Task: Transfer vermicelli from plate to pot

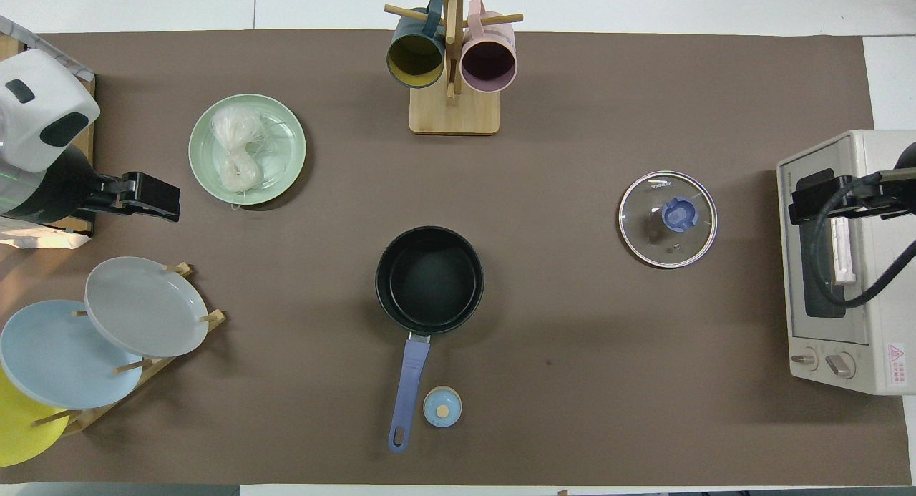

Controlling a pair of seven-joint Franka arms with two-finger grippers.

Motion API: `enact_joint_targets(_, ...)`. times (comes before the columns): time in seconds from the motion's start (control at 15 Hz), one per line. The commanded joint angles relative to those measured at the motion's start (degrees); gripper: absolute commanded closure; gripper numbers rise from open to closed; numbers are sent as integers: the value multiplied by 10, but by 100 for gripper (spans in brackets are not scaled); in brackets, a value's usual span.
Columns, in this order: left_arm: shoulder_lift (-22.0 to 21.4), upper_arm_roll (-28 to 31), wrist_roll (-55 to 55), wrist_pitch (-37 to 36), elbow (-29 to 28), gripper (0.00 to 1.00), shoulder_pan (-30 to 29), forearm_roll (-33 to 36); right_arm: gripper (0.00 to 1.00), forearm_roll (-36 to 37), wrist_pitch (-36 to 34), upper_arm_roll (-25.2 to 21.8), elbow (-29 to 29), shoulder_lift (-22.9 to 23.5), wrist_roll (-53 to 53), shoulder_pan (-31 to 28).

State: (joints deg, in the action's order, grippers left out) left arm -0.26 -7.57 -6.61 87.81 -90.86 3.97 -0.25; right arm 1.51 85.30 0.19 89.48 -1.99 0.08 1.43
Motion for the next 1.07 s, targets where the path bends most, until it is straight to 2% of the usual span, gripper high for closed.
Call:
enact_joint_targets(0.0, -5, -3, 1, 3, 1, 0, -5, -3, 0, -5, 5, 1, 3, -5, 12, 1)
enact_joint_targets(0.33, -5, -1, 0, 3, 2, 0, -5, -13, 0, -11, 18, 1, 12, -6, 11, -5)
enact_joint_targets(0.53, -5, 0, 0, 9, 0, 0, -5, -12, 0, -35, 68, 0, 54, -6, 12, -5)
enact_joint_targets(0.67, -5, 0, -1, 14, -1, 0, -5, -13, 0, -43, 132, 0, 101, -7, 12, 2)
enact_joint_targets(0.8, -5, 0, -2, 15, -1, 0, -4, -12, 0, -42, 191, 1, 124, 19, 13, 24)
enact_joint_targets(1.0, -5, 0, -2, 19, -2, 0, -5, -13, 0, -35, 267, 1, 128, 82, 2, 21)
